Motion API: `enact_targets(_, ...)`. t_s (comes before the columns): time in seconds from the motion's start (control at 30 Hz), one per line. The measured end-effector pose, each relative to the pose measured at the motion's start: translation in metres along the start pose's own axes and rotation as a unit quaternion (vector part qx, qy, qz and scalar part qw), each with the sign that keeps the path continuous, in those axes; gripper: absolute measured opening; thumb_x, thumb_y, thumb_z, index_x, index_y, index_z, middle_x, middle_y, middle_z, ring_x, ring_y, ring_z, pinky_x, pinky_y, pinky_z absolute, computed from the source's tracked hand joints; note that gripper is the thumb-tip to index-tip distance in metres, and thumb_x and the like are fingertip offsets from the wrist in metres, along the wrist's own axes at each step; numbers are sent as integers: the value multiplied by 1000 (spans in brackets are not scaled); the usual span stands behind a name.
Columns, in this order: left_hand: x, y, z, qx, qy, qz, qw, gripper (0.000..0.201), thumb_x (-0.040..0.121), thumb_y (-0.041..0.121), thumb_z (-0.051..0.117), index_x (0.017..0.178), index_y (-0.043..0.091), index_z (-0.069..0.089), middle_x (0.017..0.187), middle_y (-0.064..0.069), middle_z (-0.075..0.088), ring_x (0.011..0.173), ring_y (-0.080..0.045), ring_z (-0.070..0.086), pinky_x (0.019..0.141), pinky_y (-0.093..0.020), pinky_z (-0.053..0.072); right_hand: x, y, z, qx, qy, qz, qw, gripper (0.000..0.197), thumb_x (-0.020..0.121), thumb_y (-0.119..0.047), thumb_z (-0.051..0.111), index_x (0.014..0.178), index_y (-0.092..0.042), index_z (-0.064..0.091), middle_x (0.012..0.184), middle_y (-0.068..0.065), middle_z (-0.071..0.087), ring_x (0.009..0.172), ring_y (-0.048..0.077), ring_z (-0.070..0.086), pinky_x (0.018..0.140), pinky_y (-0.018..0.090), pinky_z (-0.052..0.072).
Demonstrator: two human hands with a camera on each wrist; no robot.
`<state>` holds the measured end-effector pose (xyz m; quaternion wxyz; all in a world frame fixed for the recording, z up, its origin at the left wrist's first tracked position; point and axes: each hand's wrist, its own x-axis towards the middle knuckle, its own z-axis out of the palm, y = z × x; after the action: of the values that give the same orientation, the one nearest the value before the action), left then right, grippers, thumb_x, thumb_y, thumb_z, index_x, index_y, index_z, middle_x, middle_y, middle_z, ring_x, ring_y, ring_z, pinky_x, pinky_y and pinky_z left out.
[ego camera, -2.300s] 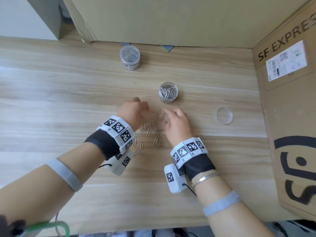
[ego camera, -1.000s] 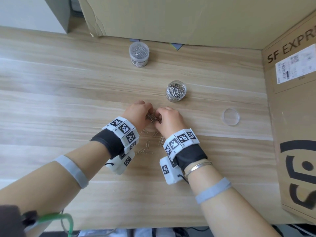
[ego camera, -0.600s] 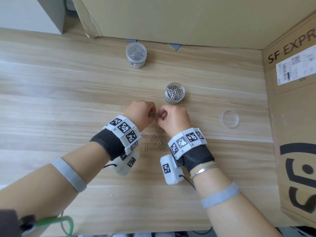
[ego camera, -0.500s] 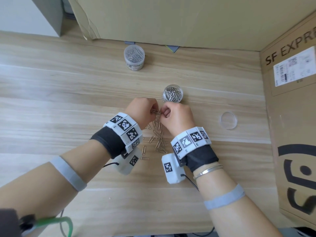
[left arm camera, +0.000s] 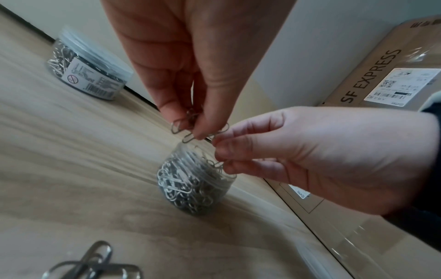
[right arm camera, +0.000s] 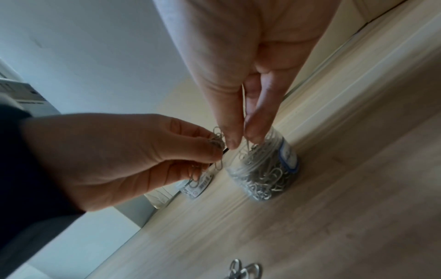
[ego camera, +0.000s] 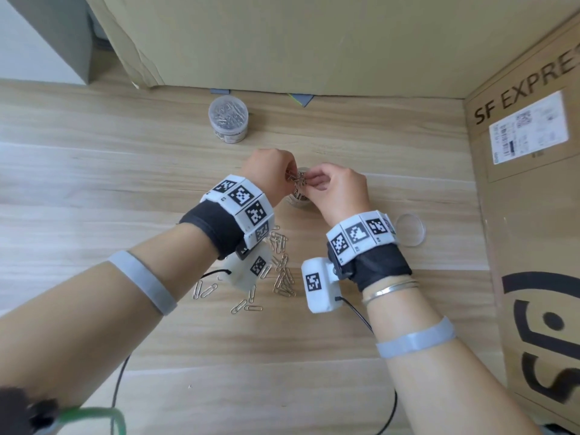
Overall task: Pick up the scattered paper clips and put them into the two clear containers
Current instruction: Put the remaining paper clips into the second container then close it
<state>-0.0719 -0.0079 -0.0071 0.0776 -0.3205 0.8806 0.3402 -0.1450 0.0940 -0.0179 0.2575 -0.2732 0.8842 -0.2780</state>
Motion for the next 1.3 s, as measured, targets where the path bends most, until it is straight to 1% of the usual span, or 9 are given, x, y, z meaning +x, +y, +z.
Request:
enact_targets(0.1,2,1,2,1,-7,0,1000,21,84,9,56,103,8,65,106,-11,68,100,-27,61,79,-30,46,0,5,-6,17,25,4,1000,17,80,-16,70,97,-15,72,92,1,74,83,14,68,83,23,53)
enact_targets(0.27,9,10,6,7,-5,11,1000,24,84,5,53,105,8,63,107,-10,67,102,-27,59,83,-33,47,0,20,-13,4,49,19,999,13,84,-16,66,96,-13,70,92,1,73,79,12,65,73,14,44)
enact_targets(0.4,11,11,11,5,-17,18,1000,20,84,9,58,103,9,63,107,-8,67,101,-25,60,85,-33,48,-3,28,-16,-16,44,25,999,13,85,-16,64,96,-14,69,91,0,72,81,15,67,73,16,43)
enact_targets(0.57,9,8,12,-8,-21,26,999,26,82,13,65,107,10,64,108,-7,68,100,-24,61,87,-33,49,-8,34,-16,-26,36,26,999,13,85,-17,63,96,-15,69,92,0,73,82,15,67,74,16,44)
enact_targets(0.73,3,4,10,-54,29,29,998,26,88,10,54,111,11,66,107,-8,71,102,-23,63,88,-29,47,-16,34,-12,-35,19,27,999,13,86,-18,62,97,-15,70,93,1,73,85,16,67,78,21,47)
enact_targets(0.9,-8,-11,6,-75,78,15,994,19,88,8,53,102,7,65,102,-9,70,93,-24,63,77,-25,44,-24,31,-7,-27,17,26,999,12,85,-23,65,94,-17,70,90,0,73,84,15,66,80,24,49)
enact_targets(1.07,-24,-40,11,-20,23,-22,999,15,86,8,55,99,10,63,99,-9,68,88,-24,61,74,-26,42,-23,22,1,-59,44,-20,997,14,87,-18,61,95,-19,72,93,0,73,85,18,66,80,26,50)
enact_targets(1.2,-43,-58,16,1,-13,-49,999,22,87,4,48,102,9,63,104,-11,65,92,-26,59,78,-31,45,-26,19,8,-104,-2,-36,994,24,91,-19,54,107,-24,71,108,3,67,96,21,61,81,25,44)
enact_targets(1.3,-54,-70,18,23,-40,-63,997,27,82,1,53,106,9,63,104,-11,62,100,-29,57,83,-31,44,-31,17,13,-87,-12,-64,994,30,92,-13,51,115,-24,67,106,6,64,87,18,58,81,28,45)
